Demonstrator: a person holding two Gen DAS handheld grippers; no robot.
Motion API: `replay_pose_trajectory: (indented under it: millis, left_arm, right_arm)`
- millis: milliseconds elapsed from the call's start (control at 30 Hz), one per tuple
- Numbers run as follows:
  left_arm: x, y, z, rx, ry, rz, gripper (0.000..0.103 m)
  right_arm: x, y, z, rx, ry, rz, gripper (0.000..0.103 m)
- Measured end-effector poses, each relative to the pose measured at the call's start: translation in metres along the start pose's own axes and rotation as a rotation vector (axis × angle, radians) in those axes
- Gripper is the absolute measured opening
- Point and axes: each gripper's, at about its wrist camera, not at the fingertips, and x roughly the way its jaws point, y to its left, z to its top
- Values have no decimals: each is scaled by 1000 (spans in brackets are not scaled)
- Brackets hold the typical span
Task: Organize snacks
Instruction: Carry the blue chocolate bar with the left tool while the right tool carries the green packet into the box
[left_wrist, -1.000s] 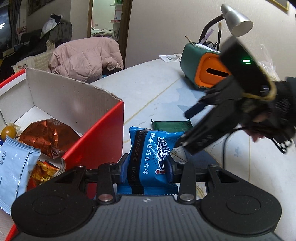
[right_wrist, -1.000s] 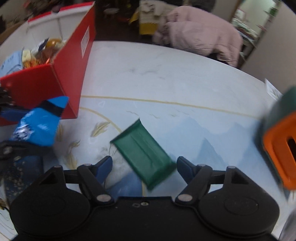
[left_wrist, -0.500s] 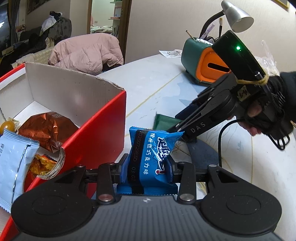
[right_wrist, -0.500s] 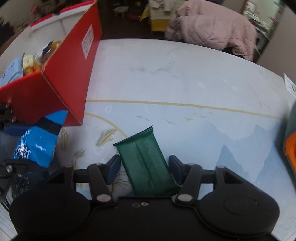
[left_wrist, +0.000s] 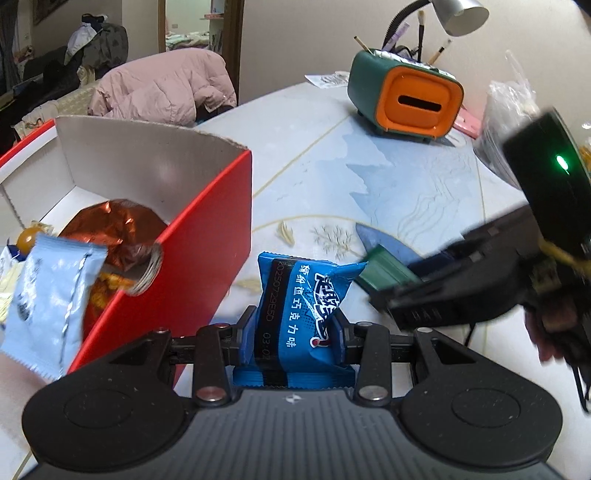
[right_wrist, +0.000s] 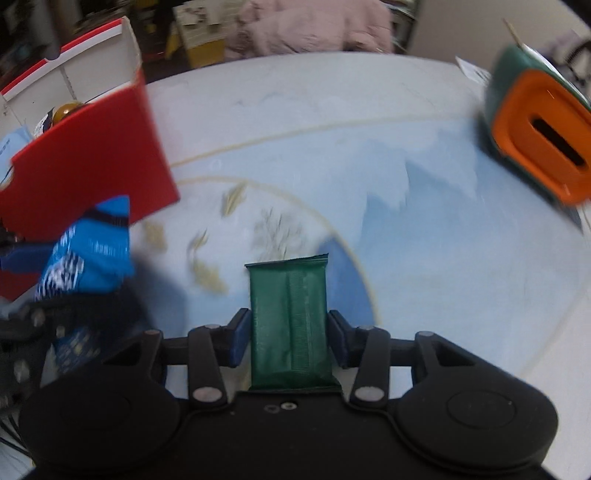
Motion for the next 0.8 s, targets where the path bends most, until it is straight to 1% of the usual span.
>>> replay_pose_trajectory:
  millis: [133,233,333,500,633,800]
  left_arm:
    - [-19,-2,-9,15,13,-2,39]
    - [-35,-3,-16,27,21,-12,39]
    - [-51,-1,-19,29,36,-22,39]
    - [-87,1,-20,38,23,-26,39]
    - [-118,9,-17,49,-5,-23,39]
    - [-150,23,-7,58,-23,-27,39]
  right_arm:
    - [-18,12,-32,128,10,-19,43]
    - [-37,24,-54,227,-7,-24,43]
    - [-62,38,-71,310,-41,-24,43]
    - [-110,61,-86,361,-108,-43,43]
    - [-140,76,-88,393,-150,-52,43]
    - [-175,94,-86,407,-201,-71,43]
